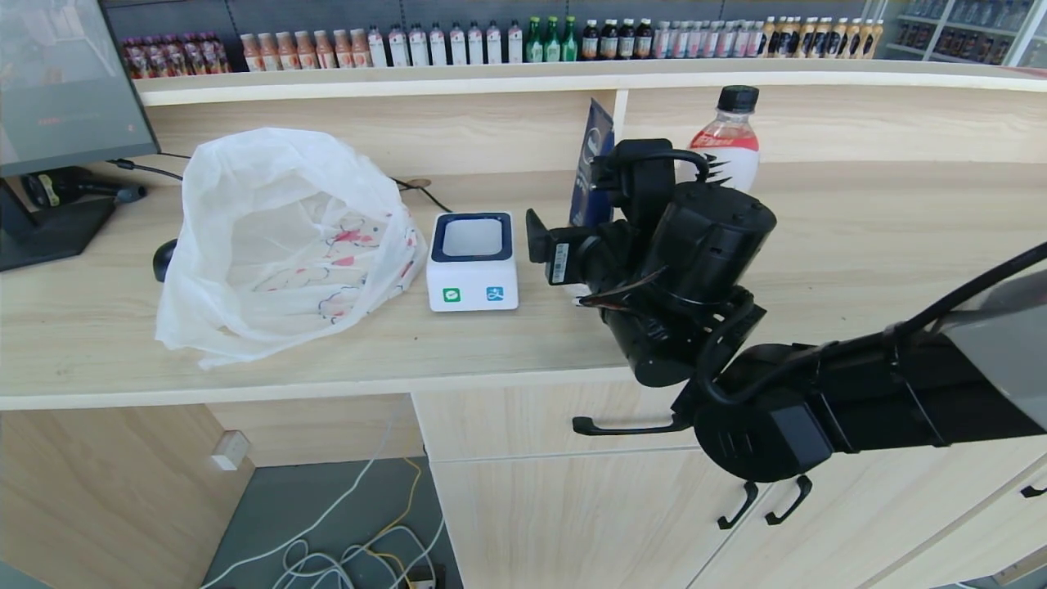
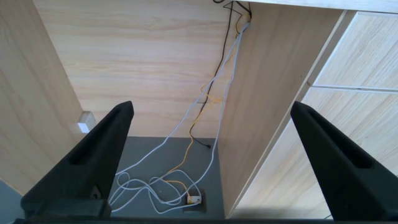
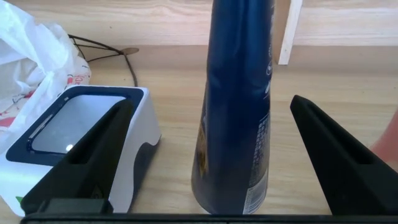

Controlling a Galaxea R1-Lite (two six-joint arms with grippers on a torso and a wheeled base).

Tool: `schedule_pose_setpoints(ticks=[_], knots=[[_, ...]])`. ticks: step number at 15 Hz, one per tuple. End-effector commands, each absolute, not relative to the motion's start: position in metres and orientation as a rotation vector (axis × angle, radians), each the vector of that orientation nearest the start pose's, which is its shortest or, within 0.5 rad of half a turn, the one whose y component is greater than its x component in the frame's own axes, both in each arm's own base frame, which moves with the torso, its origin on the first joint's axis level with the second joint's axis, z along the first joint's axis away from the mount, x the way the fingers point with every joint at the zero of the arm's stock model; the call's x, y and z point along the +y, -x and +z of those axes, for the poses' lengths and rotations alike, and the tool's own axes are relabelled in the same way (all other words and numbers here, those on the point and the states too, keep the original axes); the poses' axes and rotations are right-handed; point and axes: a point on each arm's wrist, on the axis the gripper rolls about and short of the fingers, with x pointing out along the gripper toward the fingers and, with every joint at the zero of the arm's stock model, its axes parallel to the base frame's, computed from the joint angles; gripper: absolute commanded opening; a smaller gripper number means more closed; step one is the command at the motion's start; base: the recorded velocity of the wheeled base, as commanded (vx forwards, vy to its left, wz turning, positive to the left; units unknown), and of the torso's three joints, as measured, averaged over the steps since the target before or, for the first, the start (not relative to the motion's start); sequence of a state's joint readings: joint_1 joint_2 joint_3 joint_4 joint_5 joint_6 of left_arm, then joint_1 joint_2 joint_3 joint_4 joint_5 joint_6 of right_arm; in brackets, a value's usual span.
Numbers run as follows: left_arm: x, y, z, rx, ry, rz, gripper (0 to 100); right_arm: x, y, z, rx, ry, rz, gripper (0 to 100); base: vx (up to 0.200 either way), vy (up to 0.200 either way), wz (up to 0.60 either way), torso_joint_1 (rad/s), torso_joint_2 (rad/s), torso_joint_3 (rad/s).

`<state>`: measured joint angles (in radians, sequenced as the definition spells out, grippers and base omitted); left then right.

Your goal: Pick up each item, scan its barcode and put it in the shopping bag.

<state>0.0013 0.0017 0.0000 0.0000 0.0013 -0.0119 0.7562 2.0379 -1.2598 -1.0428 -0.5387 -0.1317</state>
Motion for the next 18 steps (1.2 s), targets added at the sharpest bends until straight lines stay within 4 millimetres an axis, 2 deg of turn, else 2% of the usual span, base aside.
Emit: schedule_pose_setpoints(ticks=[1,8,18], knots=[[0.0,0.023,0.076,0.002,0.012,0.003,100,0.268,-0.311,0.225,-0.23,-0.025,0.211,100,0.0,0.0,0.0,0.0,0.0,0.0],[0.0,0.023,0.076,0.002,0.014,0.003,100,0.262,-0.319,0.228,-0.219,-0.012,0.198,100,0.0,0.0,0.0,0.0,0.0,0.0],[0.0,0.023,0.076,0.002,0.012,0.003,100,0.264,-0.333,0.217,-0.205,-0.002,0.181,100,0.0,0.0,0.0,0.0,0.0,0.0]])
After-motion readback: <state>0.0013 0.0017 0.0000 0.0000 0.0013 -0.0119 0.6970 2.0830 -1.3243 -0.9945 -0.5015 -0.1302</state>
